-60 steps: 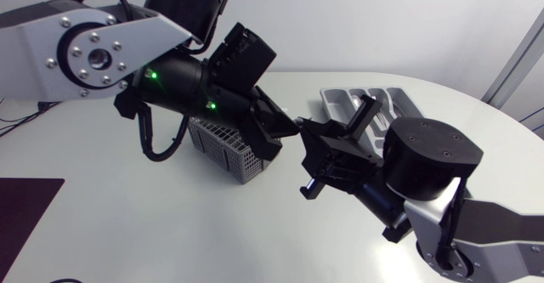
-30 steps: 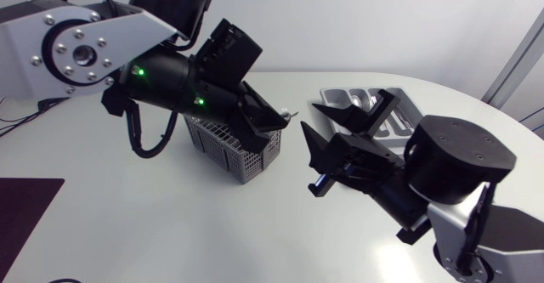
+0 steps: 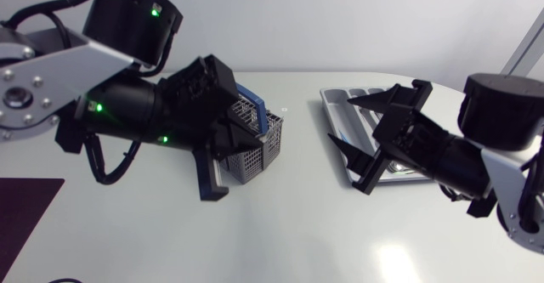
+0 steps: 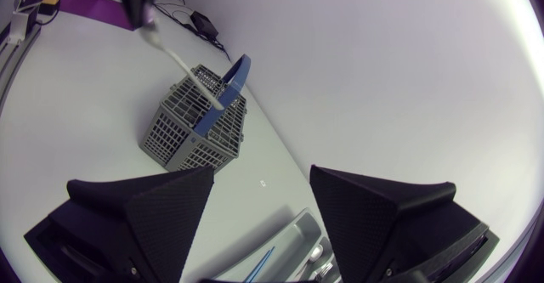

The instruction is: Unload the cutlery basket into the drawer organizer.

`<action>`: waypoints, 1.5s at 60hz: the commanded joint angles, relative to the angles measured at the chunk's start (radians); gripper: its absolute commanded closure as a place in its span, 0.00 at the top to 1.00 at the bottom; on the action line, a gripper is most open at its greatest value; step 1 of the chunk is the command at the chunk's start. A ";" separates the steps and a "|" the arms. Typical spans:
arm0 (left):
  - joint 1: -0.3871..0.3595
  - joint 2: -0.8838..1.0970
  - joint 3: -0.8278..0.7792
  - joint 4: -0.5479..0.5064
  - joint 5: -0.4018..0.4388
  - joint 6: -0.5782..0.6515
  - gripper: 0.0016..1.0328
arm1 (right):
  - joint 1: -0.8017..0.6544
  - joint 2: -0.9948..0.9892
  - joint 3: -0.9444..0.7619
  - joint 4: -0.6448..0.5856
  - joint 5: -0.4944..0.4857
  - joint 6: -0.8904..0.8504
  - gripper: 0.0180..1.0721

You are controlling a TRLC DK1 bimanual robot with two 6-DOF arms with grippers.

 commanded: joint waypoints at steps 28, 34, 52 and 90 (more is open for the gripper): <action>0.053 0.028 0.012 -0.146 0.227 0.438 0.03 | 0.135 -0.067 0.011 -0.226 -0.095 -0.131 0.70; 0.056 0.061 0.050 -0.197 0.253 0.481 0.03 | 0.196 -0.069 -0.004 -0.223 -0.061 -0.145 0.63; 0.038 0.118 0.102 -0.247 0.267 0.576 0.03 | 0.295 -0.028 0.006 -0.239 -0.026 -0.177 0.51; 0.012 0.193 0.191 -0.328 0.267 0.612 0.03 | 0.304 0.098 0.022 -0.134 -0.026 -0.240 0.28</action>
